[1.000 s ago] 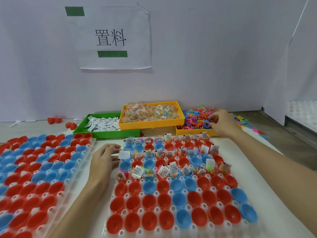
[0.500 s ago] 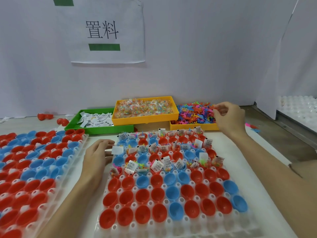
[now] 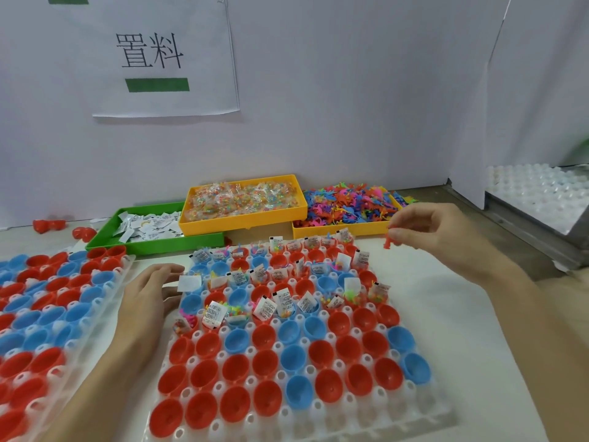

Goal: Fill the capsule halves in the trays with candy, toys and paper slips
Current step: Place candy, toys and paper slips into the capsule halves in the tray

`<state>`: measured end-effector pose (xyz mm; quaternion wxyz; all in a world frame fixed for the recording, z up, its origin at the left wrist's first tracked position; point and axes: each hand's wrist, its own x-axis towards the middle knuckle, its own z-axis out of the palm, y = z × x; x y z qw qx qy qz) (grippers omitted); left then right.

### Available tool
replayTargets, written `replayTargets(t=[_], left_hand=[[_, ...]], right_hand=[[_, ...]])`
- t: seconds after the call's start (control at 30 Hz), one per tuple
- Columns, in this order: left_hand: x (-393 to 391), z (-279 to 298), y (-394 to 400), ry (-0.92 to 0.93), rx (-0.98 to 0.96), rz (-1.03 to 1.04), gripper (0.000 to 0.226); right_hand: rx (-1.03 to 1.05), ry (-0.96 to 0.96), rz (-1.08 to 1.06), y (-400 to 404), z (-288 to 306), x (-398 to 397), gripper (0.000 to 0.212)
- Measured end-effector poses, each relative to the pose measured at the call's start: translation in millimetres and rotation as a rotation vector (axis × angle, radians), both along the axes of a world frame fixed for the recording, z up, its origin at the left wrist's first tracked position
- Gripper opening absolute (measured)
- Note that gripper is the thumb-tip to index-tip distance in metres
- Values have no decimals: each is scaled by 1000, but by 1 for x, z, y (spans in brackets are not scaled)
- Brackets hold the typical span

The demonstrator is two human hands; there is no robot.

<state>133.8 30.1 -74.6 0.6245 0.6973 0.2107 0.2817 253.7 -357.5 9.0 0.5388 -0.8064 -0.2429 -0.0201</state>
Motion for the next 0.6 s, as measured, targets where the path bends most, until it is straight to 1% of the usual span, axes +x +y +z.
replayTargets(t=[0.1, 0.27, 0.43, 0.6], left_hand=[[0, 0, 1, 10, 11, -4, 32], [0, 1, 0, 19, 13, -1, 30], [-1, 4, -5, 23, 20, 9, 29], [-2, 7, -8, 26, 20, 13, 29]], right_hand=[[-163, 70, 153, -6, 5, -4, 5], [-267, 186, 347, -12, 13, -11, 6], [-438, 304, 460, -9, 15, -15, 10], [-563, 369, 514, -4, 17, -18, 10]])
